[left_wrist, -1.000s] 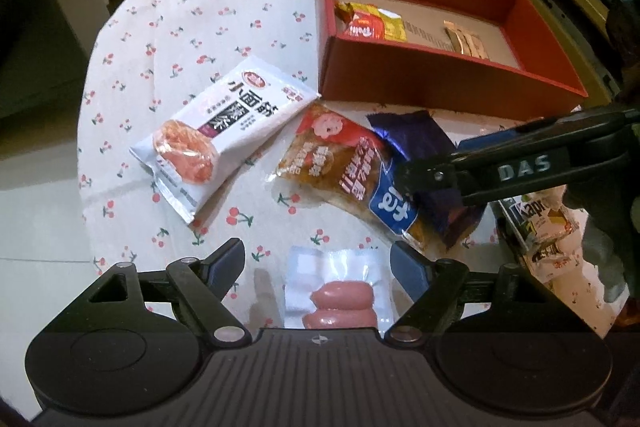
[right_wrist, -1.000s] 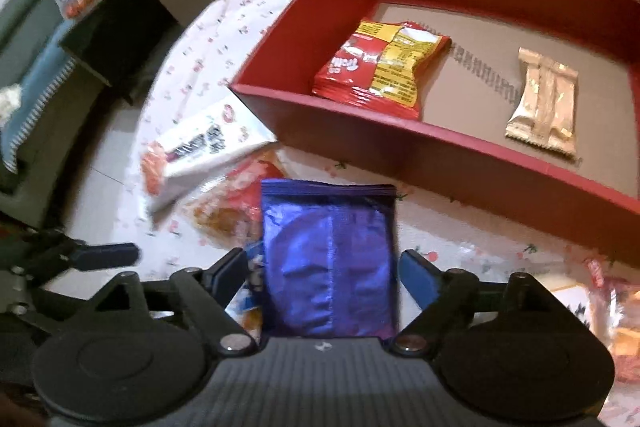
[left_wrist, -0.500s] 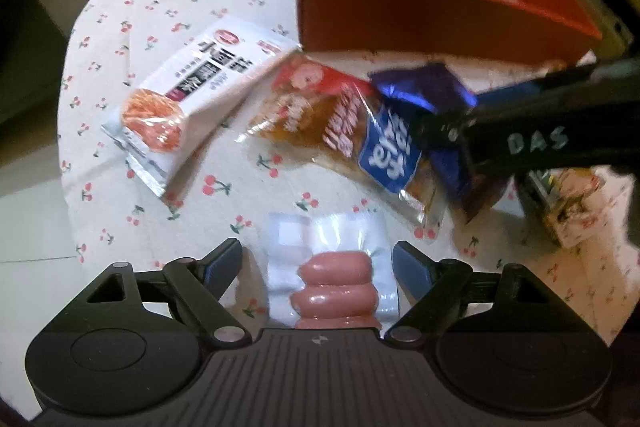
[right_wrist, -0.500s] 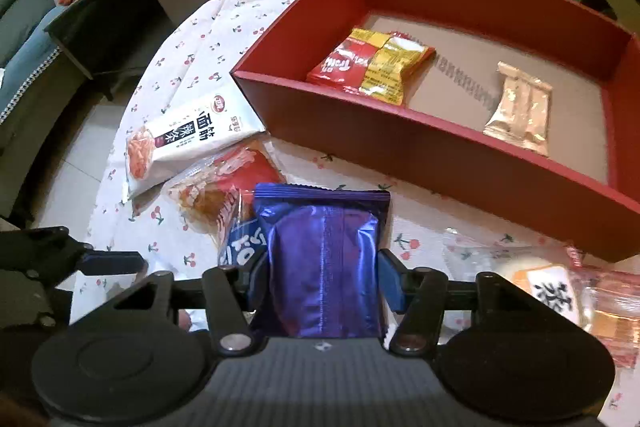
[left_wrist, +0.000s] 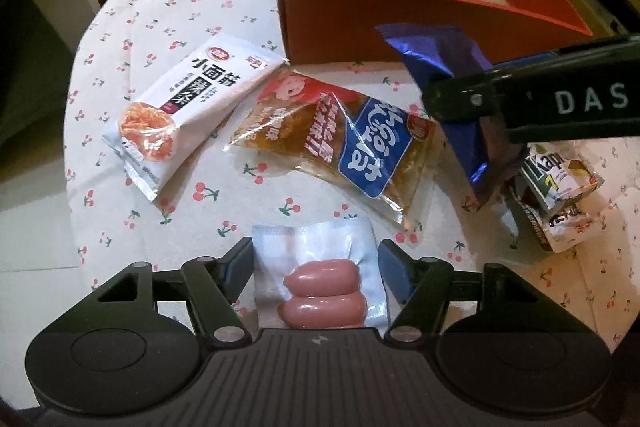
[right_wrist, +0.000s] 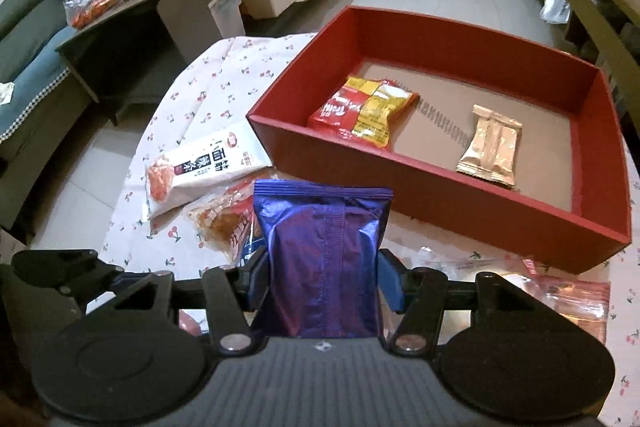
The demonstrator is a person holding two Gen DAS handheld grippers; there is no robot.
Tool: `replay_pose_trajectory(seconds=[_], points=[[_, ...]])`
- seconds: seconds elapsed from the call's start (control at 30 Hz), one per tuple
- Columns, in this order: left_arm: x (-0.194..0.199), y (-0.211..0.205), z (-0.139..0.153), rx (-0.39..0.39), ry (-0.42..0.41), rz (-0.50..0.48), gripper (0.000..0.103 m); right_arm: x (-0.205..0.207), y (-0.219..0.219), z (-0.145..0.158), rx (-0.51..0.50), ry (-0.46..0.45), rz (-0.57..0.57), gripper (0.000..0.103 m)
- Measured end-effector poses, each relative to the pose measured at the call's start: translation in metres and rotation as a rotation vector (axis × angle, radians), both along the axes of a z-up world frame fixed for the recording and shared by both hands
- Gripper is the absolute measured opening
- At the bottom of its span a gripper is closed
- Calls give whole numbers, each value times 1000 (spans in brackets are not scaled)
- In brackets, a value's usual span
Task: Organize snacks
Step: 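Carry both packs into the red box while left tool releases sausages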
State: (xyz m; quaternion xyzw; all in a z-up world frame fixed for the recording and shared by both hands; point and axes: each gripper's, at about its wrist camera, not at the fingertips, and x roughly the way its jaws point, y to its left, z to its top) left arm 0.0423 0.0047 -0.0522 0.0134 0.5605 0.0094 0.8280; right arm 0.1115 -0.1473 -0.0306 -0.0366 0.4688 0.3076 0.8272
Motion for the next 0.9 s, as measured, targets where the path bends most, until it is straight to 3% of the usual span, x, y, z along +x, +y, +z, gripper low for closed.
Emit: replay_pose_trajectory(seconds=[0.37, 0.9], points=[[-3, 7, 37, -60, -96, 29, 73, -13, -10, 15, -11, -68, -36, 73], [13, 1, 60, -82, -179, 13, 71, -18, -24, 31, 2, -130, -92, 73]])
